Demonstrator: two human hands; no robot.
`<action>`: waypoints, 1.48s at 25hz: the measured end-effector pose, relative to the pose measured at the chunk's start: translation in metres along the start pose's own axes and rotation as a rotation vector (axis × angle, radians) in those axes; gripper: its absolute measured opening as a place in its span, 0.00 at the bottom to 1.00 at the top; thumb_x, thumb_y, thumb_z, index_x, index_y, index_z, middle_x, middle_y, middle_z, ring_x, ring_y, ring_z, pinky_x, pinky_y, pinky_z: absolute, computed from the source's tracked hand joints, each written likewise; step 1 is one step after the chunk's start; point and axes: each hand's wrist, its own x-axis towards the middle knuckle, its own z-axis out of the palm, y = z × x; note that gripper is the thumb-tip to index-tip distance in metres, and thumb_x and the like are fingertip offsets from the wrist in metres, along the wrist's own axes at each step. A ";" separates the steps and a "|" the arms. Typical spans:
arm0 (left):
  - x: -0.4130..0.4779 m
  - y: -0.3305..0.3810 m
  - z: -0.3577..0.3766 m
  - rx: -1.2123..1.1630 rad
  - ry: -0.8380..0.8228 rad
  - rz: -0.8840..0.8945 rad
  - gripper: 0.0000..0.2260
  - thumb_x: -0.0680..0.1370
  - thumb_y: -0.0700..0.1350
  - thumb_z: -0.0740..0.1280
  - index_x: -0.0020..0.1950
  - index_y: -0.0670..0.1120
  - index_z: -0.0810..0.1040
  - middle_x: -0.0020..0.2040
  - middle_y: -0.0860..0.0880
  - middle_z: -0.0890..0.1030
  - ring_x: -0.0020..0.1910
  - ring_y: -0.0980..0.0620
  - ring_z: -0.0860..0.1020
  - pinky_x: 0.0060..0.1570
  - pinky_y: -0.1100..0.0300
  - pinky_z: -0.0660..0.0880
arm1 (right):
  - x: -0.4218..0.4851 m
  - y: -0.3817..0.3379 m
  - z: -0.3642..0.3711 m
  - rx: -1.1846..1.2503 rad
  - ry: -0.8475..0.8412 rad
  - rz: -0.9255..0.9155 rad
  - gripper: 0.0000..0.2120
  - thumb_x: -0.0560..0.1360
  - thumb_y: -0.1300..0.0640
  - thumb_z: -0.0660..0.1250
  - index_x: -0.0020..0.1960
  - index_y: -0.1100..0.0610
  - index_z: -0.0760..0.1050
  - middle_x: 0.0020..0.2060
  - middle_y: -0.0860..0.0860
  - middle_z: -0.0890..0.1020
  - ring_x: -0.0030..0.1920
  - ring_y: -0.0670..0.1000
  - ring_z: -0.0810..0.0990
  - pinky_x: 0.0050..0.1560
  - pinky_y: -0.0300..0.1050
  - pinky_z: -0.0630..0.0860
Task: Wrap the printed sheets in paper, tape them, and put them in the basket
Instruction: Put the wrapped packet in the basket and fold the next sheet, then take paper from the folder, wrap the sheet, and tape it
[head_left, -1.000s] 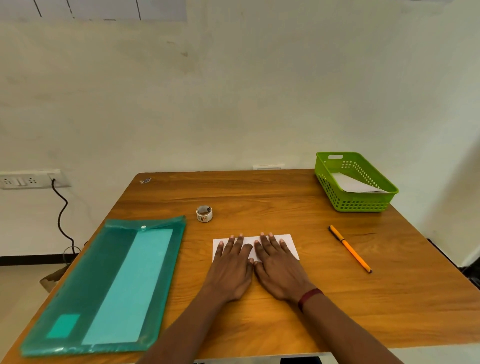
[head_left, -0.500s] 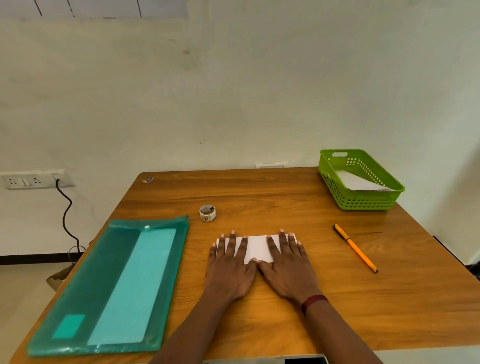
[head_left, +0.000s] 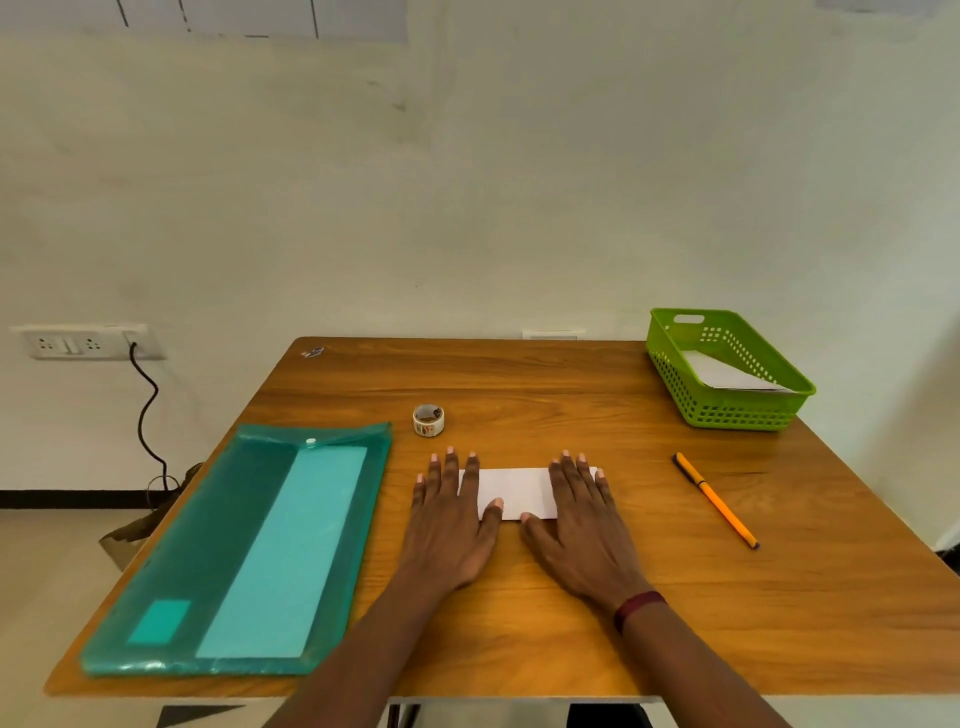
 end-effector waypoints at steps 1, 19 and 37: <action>-0.003 -0.006 -0.005 0.023 0.002 0.027 0.32 0.81 0.65 0.45 0.79 0.52 0.37 0.80 0.46 0.38 0.78 0.45 0.37 0.77 0.46 0.42 | -0.002 -0.006 -0.002 0.022 -0.016 -0.029 0.41 0.77 0.32 0.45 0.80 0.56 0.42 0.79 0.52 0.43 0.78 0.49 0.37 0.75 0.45 0.35; -0.032 -0.209 -0.066 0.041 0.130 -0.206 0.36 0.78 0.67 0.42 0.80 0.49 0.44 0.80 0.41 0.52 0.79 0.42 0.49 0.77 0.43 0.48 | 0.079 -0.176 0.023 0.109 -0.091 -0.519 0.25 0.81 0.48 0.59 0.75 0.54 0.62 0.72 0.53 0.69 0.71 0.52 0.66 0.69 0.47 0.67; -0.047 -0.245 -0.053 0.014 0.255 -0.479 0.32 0.80 0.62 0.50 0.78 0.45 0.54 0.76 0.41 0.61 0.76 0.42 0.59 0.74 0.42 0.58 | 0.137 -0.237 0.062 0.106 0.027 -0.486 0.17 0.81 0.52 0.60 0.68 0.54 0.72 0.59 0.52 0.78 0.56 0.53 0.76 0.52 0.48 0.76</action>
